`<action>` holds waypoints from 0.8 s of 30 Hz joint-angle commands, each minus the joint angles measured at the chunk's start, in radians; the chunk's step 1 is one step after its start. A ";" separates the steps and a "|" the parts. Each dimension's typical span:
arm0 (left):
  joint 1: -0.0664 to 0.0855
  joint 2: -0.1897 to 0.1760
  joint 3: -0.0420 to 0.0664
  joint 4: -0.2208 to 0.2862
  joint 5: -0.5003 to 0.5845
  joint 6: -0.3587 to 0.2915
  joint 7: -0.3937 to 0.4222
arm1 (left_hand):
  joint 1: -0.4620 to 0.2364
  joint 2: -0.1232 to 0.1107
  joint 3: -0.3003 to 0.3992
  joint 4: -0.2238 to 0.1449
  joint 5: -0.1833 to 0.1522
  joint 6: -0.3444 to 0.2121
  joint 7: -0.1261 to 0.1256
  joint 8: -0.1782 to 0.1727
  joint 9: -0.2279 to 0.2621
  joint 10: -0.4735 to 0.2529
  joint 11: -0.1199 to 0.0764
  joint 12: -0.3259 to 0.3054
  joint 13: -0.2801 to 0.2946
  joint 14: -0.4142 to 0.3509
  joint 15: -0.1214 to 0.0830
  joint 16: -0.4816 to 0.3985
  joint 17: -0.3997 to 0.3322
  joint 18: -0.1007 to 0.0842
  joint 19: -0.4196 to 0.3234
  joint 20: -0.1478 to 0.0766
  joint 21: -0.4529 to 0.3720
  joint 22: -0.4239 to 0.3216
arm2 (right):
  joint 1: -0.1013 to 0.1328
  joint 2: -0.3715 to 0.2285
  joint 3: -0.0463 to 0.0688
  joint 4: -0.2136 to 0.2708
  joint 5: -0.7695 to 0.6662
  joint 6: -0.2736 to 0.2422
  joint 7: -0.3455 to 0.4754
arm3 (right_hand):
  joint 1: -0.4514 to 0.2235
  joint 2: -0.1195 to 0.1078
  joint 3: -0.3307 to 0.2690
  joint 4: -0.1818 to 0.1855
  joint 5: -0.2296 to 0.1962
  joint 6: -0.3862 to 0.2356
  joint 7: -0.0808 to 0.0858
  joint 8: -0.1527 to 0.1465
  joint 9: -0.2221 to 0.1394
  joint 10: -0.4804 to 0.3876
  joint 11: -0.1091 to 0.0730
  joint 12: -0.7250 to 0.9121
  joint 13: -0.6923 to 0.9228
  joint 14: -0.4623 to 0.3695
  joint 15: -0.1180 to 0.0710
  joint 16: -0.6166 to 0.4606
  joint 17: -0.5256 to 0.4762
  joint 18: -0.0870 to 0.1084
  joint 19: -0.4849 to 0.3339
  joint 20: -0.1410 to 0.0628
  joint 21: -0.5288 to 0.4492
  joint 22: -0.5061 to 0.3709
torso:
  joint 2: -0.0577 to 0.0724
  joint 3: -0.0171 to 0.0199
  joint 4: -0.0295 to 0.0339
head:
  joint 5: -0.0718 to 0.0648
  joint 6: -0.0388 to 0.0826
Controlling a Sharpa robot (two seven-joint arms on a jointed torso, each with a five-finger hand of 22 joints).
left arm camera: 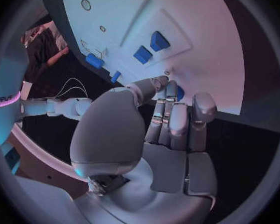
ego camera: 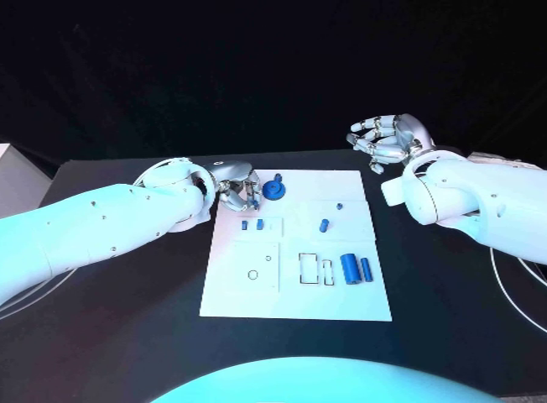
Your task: Assemble the parts on the task board
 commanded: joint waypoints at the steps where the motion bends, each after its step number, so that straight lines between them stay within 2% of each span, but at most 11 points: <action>1: 0.000 0.002 0.000 0.000 -0.006 0.022 -0.006 | -0.010 -0.002 -0.007 -0.001 0.001 0.009 0.001 -0.002 0.001 0.008 -0.001 -0.006 0.000 0.008 0.002 0.006 -0.001 -0.020 0.005 0.001 0.005 0.000 | 0.000 0.000 0.000 0.001 -0.012 0.012 0.013 | -0.010 0.003 0.005 -0.002 0.000 0.003 0.004 0.004 0.001 0.002 -0.003 -0.005 -0.001 -0.008 -0.002 -0.004 -0.001 0.021 -0.006 0.002 -0.006 -0.001 | 0.000 0.0003 0.0000 | 0.000 -0.002; 24: -0.001 0.016 -0.005 -0.011 -0.007 0.037 -0.009 | -0.012 -0.002 -0.008 -0.001 0.001 0.010 0.000 -0.003 0.002 0.010 -0.001 -0.007 0.000 0.008 0.001 0.006 -0.002 -0.020 0.005 0.000 0.004 -0.001 | 0.000 0.001 0.000 0.000 -0.012 0.013 0.014 | -0.011 0.003 0.006 -0.002 0.000 0.004 0.004 0.005 0.001 0.002 -0.003 -0.007 -0.003 -0.009 -0.002 -0.005 -0.002 0.021 -0.006 0.002 -0.007 -0.001 | 0.000 -0.0001 -0.0001 | 0.001 -0.007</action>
